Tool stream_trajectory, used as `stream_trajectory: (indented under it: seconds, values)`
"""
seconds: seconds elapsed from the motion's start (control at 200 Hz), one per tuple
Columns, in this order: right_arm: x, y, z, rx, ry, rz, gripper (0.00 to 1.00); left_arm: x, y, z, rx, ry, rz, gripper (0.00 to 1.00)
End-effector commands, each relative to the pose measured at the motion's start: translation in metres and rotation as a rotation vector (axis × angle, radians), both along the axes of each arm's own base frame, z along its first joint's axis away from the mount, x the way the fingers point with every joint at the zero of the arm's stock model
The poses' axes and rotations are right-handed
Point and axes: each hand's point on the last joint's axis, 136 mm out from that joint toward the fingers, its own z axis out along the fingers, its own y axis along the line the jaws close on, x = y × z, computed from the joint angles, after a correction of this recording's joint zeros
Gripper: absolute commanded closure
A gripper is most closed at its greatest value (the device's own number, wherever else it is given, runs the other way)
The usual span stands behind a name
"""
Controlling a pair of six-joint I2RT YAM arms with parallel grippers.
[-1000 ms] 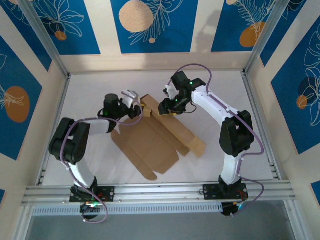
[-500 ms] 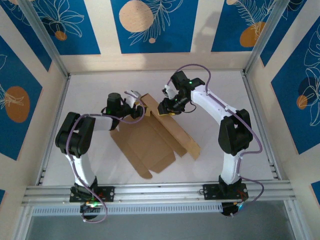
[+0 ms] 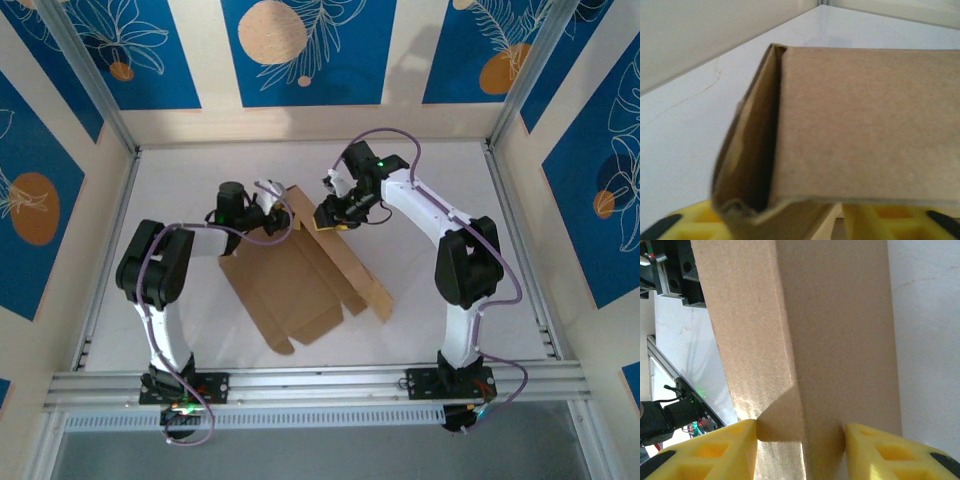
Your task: Fold the paper box
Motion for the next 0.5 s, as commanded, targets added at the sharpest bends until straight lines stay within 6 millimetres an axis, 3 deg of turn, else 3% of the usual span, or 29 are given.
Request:
stream_trajectory:
  seconds: [0.0,0.17,0.335,0.495]
  values:
    - [-0.005,0.005,0.002,0.03,0.025,0.034,0.53,0.0,-0.006,0.002,0.007,-0.012,-0.056,0.66]
    - [-0.002,0.007,0.005,0.052,0.039,0.019,0.53,0.0,-0.011,-0.004,0.055,-0.02,-0.011,0.75]
    - [0.001,0.009,0.016,0.119,0.061,-0.005,0.53,0.008,-0.003,-0.007,0.109,-0.066,0.164,0.93]
    - [0.001,0.014,0.025,0.188,0.085,-0.014,0.52,0.009,0.0,-0.009,0.167,-0.123,0.292,0.97]
